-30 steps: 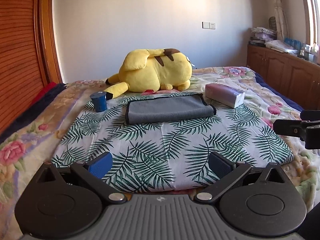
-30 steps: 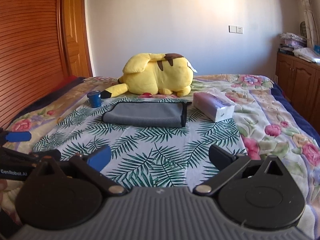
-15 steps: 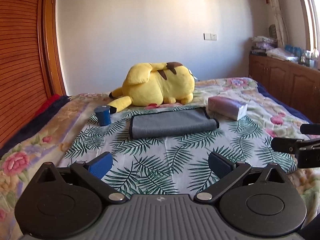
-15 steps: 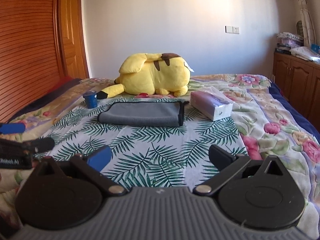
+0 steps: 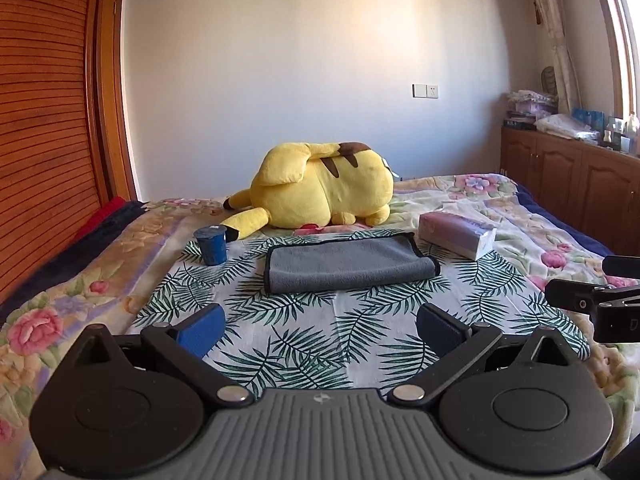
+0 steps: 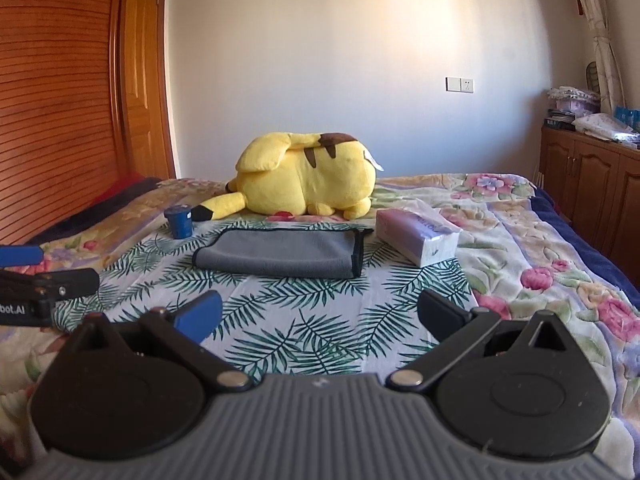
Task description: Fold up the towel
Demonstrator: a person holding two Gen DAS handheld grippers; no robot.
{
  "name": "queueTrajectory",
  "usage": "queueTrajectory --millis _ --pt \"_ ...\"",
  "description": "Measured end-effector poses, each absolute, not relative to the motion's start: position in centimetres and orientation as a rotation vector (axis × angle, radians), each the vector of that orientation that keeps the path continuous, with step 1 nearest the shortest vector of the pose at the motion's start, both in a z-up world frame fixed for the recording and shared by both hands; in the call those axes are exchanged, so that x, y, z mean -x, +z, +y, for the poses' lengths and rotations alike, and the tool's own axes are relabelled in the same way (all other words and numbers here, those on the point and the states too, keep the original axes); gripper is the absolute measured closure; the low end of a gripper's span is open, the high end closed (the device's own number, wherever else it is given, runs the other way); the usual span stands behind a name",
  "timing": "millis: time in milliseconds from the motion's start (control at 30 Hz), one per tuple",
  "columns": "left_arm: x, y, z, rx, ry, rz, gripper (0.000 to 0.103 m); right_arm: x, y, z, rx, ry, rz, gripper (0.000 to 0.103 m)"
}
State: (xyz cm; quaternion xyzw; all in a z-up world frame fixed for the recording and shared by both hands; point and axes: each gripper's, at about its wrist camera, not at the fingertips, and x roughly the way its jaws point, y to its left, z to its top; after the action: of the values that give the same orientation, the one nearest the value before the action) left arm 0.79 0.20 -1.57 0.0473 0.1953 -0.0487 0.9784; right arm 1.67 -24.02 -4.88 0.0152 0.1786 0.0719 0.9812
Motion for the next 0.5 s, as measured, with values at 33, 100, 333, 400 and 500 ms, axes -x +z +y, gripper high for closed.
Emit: queueTrajectory --millis 33,100,333,400,500 --pt "-0.74 -1.54 0.20 -0.096 -0.098 0.390 0.000 -1.65 -4.87 -24.05 -0.031 0.144 0.357 0.000" --pt "-0.60 -1.47 0.24 -0.095 -0.100 0.380 0.000 -1.63 -4.83 -24.03 -0.030 0.143 0.350 0.000" --pt "-0.30 -1.15 0.33 -0.089 -0.095 0.356 0.000 -1.12 -4.58 -24.06 -0.019 0.142 0.307 0.000" --pt "-0.16 -1.08 0.34 -0.095 -0.093 0.345 0.000 -0.98 -4.50 -24.06 -0.017 0.140 0.296 0.000" --pt "-0.05 -1.02 0.23 -0.106 -0.090 0.332 0.000 -0.82 -4.41 -24.17 -0.019 0.138 0.282 0.000"
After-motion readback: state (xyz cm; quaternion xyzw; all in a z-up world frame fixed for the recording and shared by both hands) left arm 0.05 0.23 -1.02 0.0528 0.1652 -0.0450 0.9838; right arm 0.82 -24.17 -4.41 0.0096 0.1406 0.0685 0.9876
